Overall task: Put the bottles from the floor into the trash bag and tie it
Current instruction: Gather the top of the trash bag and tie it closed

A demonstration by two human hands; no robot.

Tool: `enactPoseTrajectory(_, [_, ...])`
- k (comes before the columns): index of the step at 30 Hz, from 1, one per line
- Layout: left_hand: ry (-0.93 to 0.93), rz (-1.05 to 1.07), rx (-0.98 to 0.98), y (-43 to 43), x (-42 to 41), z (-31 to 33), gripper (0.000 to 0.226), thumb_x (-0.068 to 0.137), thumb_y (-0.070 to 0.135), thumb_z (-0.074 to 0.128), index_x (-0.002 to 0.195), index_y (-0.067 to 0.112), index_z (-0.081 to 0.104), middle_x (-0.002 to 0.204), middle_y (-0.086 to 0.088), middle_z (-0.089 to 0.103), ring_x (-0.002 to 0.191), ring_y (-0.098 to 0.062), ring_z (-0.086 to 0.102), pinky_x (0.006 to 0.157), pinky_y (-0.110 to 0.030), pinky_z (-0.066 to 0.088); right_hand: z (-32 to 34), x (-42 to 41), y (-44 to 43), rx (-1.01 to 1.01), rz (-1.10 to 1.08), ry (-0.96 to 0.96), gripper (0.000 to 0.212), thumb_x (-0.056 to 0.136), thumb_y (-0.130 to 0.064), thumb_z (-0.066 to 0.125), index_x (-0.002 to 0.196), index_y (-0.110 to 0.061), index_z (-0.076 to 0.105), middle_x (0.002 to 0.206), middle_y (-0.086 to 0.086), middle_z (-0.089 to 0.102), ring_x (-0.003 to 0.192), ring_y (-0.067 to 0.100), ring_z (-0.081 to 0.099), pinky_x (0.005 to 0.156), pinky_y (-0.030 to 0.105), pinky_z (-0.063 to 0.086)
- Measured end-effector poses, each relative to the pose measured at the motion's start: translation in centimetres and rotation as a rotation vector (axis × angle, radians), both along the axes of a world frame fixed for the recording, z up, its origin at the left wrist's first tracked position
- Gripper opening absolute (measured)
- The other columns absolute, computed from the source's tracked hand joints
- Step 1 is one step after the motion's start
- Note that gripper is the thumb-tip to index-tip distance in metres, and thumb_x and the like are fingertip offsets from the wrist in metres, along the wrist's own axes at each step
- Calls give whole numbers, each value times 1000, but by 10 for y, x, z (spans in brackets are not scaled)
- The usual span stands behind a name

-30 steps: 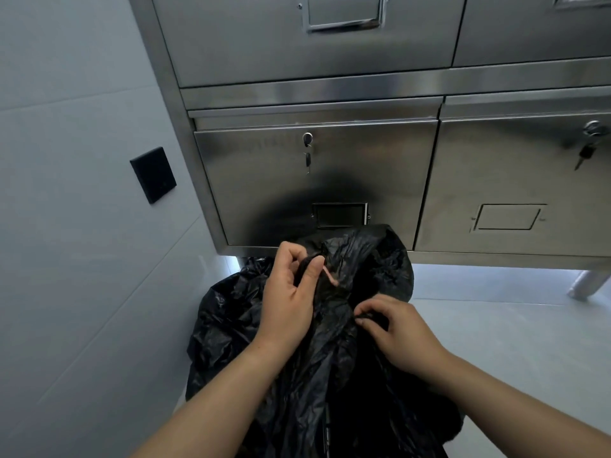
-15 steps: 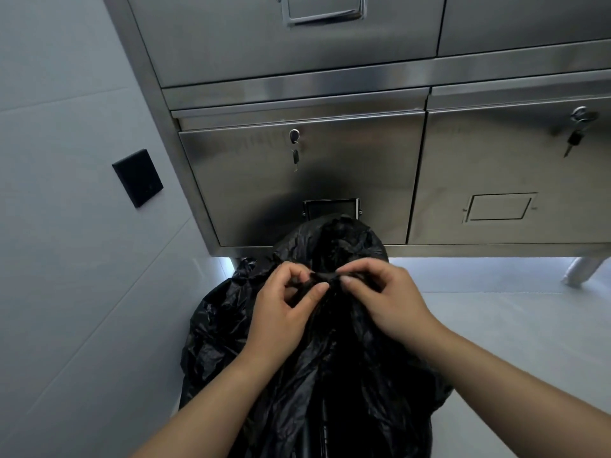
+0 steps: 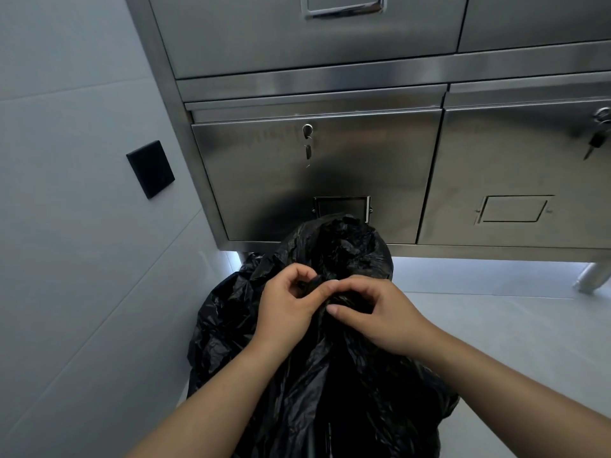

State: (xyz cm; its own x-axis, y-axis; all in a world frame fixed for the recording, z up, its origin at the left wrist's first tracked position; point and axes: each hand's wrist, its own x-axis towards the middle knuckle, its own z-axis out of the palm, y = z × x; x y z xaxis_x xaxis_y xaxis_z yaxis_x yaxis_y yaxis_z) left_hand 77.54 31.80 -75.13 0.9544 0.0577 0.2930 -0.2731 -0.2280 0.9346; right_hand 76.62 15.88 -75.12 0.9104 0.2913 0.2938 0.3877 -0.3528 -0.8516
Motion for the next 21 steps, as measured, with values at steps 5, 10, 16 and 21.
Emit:
enactPoseTrajectory(5, [86, -65, -43, -3, -7, 4, 25, 76, 42, 64, 67, 18, 64, 58, 8, 59, 57, -6, 51, 58, -21, 42, -5, 1, 5, 127, -79, 31, 14, 70, -27, 79, 78, -35, 70, 80, -20, 71, 78, -6, 63, 74, 10, 45])
enactPoseTrajectory(10, [84, -153, -18, 0, -8, 7, 5, 84, 13, 65, 88, 13, 69, 79, 3, 70, 74, 0, 65, 71, -12, 50, -4, 7, 2, 153, -171, 47, 10, 77, -26, 72, 73, -35, 67, 73, -15, 68, 69, -3, 61, 67, 11, 45])
enactPoseTrajectory(16, [123, -174, 41, 9, -2, 11, 21, 68, 11, 80, 85, 20, 71, 65, 6, 67, 65, -10, 62, 70, -26, 53, -3, 6, 4, 192, -196, 142, 7, 80, -36, 65, 76, -30, 65, 66, -7, 66, 65, 9, 58, 69, 38, 47])
enactPoseTrajectory(21, [78, -159, 158, 5, -5, 7, 27, 68, 20, 81, 89, 33, 71, 64, 11, 67, 63, -3, 60, 72, -22, 50, -3, 4, 6, 263, -307, 178, 10, 82, -31, 64, 72, -28, 63, 59, -7, 60, 58, 10, 51, 64, 34, 41])
